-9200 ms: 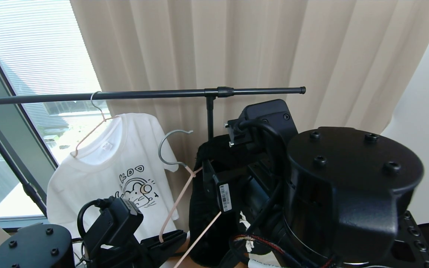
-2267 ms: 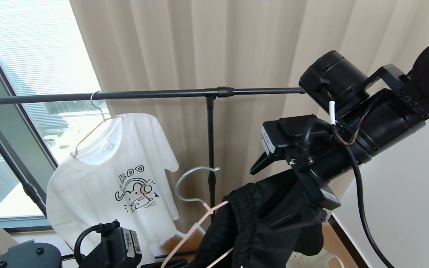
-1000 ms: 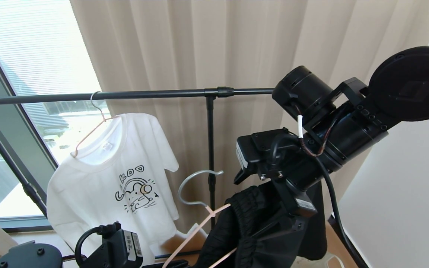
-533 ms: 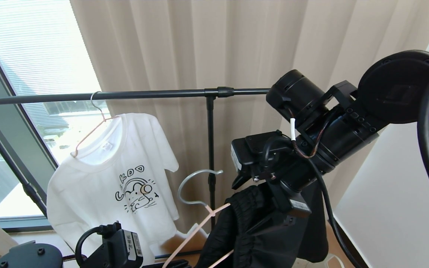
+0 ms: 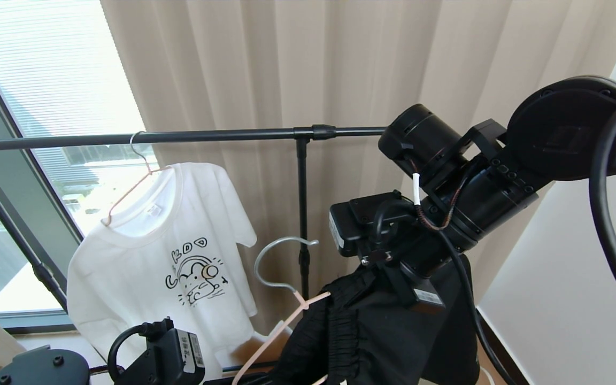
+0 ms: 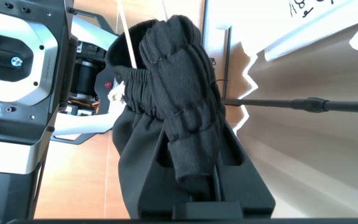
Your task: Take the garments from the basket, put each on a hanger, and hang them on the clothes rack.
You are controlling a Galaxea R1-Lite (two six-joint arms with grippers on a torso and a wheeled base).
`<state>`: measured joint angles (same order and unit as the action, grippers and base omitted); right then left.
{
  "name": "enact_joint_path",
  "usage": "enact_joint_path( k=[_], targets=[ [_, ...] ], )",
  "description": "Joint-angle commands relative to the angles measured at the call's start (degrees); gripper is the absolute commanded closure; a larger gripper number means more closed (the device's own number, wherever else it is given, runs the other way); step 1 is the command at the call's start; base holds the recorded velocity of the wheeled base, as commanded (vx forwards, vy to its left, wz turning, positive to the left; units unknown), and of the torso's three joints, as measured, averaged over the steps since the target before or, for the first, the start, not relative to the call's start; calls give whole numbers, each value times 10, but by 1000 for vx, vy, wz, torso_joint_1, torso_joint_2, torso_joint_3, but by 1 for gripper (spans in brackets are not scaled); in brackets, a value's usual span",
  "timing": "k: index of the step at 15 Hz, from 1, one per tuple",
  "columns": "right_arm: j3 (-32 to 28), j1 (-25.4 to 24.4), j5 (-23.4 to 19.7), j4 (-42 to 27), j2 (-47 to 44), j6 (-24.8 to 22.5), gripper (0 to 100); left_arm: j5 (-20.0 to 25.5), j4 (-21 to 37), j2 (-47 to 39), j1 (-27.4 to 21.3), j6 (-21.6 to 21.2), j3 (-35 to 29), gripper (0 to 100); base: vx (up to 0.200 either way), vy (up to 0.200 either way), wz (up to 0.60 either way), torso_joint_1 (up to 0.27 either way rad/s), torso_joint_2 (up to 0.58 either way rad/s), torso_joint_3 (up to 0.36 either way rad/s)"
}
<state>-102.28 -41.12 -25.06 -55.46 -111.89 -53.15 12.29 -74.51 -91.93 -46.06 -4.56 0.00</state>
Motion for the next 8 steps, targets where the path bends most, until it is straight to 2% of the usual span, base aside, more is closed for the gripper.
enact_joint_path(
  k=[1, 8],
  targets=[
    [1, 0, -1, 0, 2, 0, 100, 0, -3, -1, 1, 0, 0, 100, 0, 0, 0, 0, 0, 0],
    [3, 0, -1, 0, 4, 0, 100, 0, -6, 2, 2, 3, 0, 100, 0, 0, 0, 0, 0, 0]
  ],
)
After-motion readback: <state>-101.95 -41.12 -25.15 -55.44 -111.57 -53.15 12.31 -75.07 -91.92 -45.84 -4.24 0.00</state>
